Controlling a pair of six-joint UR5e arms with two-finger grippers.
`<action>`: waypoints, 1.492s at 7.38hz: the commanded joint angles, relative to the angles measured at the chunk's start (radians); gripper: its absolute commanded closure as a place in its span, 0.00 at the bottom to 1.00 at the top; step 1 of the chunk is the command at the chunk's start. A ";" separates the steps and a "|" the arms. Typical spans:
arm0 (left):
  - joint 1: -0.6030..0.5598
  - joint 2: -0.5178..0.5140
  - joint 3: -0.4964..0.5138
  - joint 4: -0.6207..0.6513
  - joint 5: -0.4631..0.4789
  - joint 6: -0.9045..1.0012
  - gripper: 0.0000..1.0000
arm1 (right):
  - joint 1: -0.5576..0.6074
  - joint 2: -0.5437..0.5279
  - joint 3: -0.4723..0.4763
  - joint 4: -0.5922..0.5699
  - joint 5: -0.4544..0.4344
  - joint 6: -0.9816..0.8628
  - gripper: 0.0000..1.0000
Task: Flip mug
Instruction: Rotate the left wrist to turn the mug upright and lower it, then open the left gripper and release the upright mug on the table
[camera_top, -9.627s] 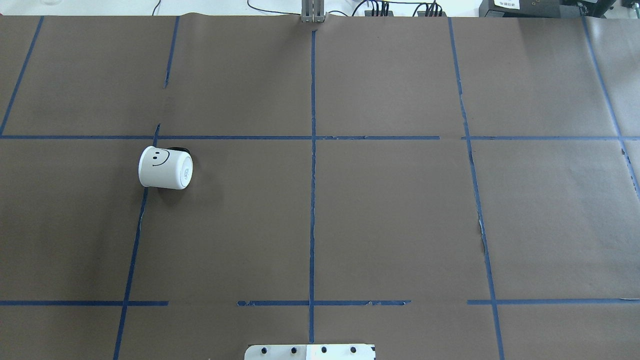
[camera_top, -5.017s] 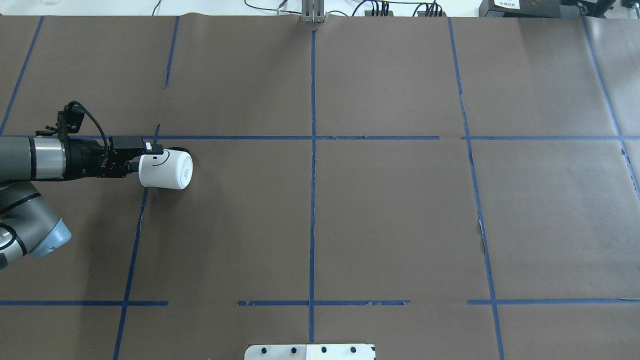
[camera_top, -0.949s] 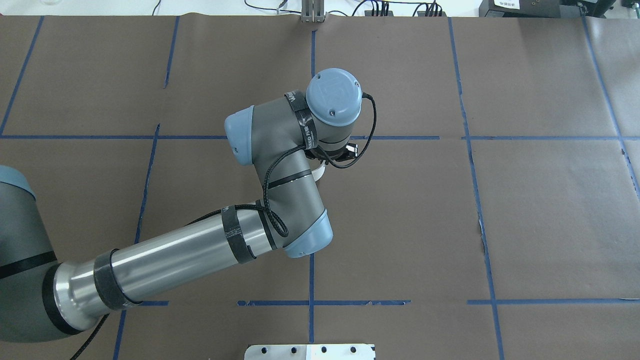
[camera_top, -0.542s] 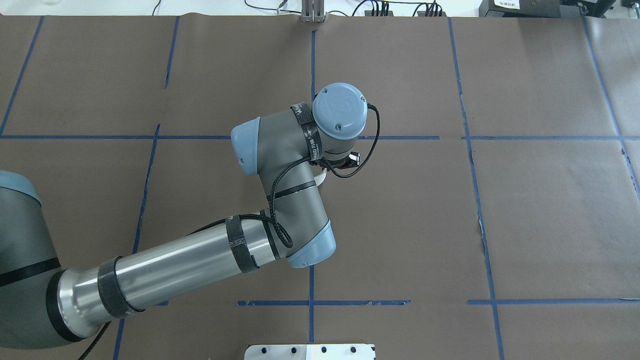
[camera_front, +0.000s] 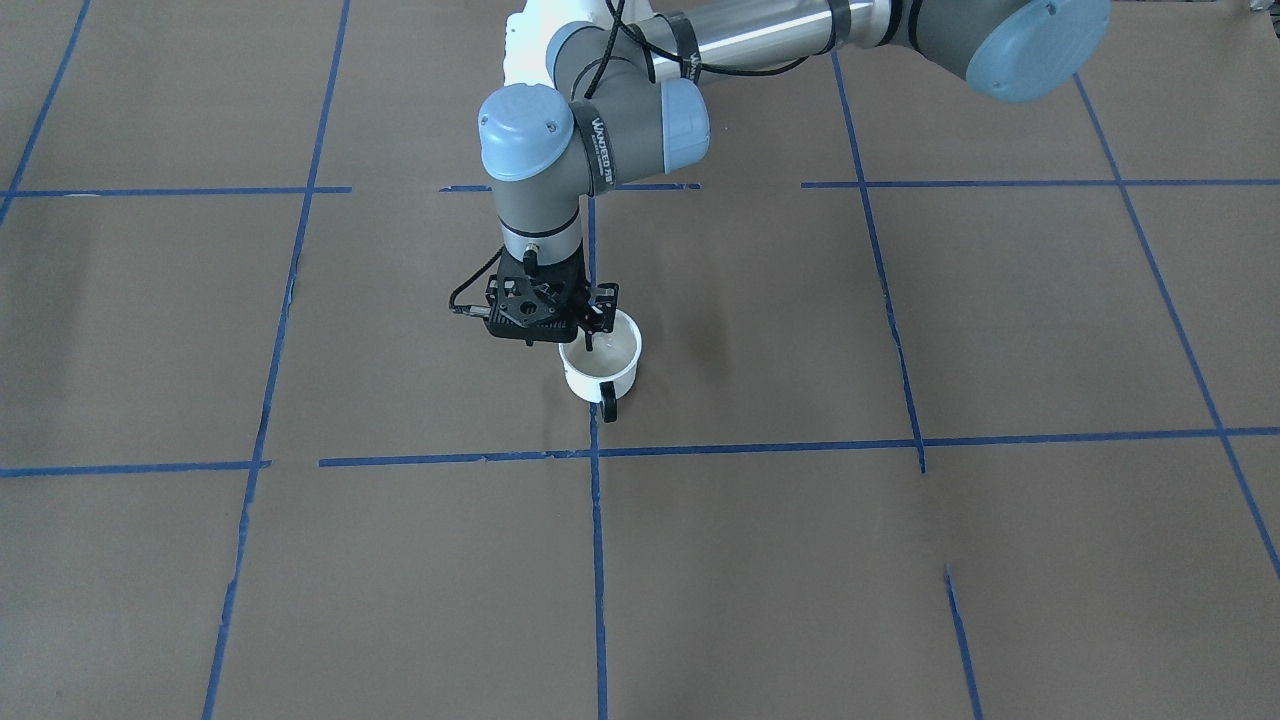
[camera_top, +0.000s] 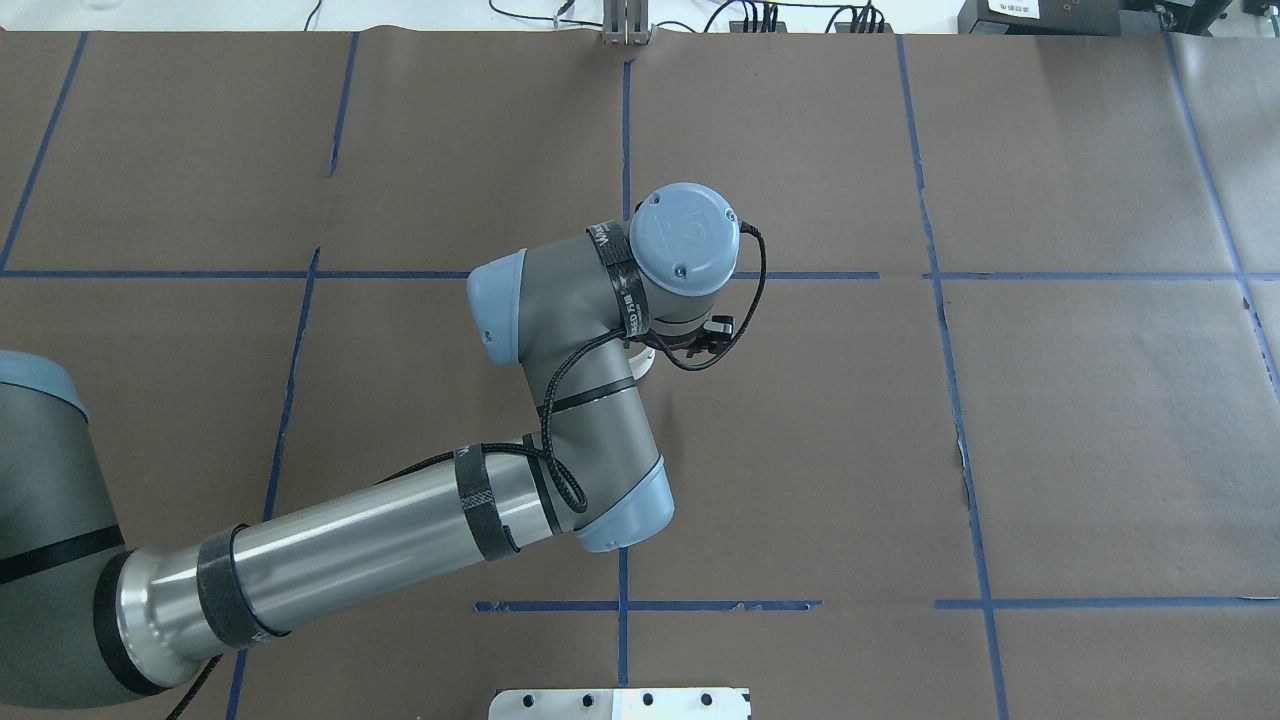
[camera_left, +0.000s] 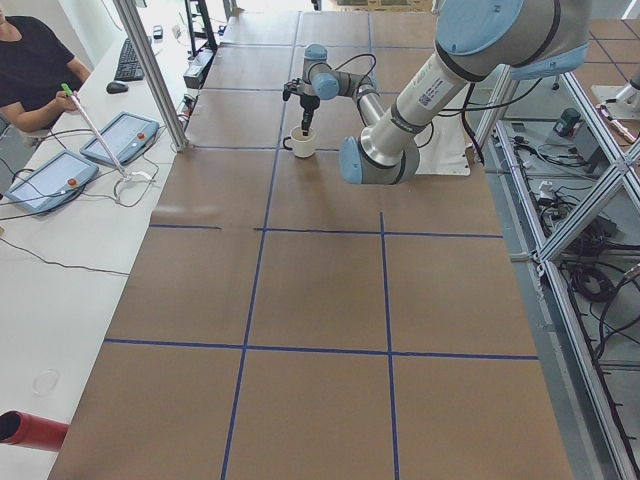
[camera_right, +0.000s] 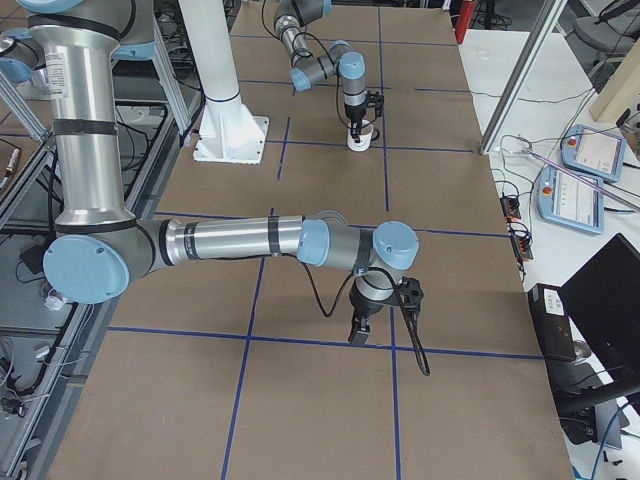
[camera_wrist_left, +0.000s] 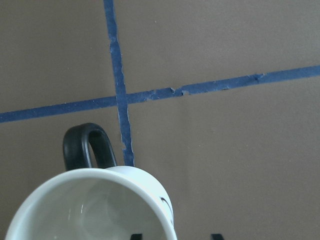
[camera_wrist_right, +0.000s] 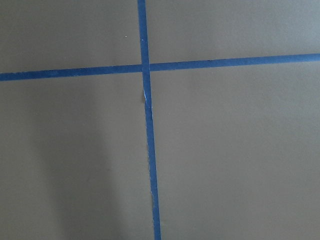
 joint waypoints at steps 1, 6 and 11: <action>-0.007 0.001 -0.046 0.009 -0.003 0.001 0.00 | 0.000 0.001 -0.001 0.000 0.000 0.000 0.00; -0.151 0.057 -0.323 0.166 -0.032 0.116 0.00 | 0.000 0.000 -0.001 0.000 0.000 0.000 0.00; -0.439 0.361 -0.494 0.134 -0.228 0.504 0.00 | 0.000 0.000 -0.001 0.000 0.000 0.000 0.00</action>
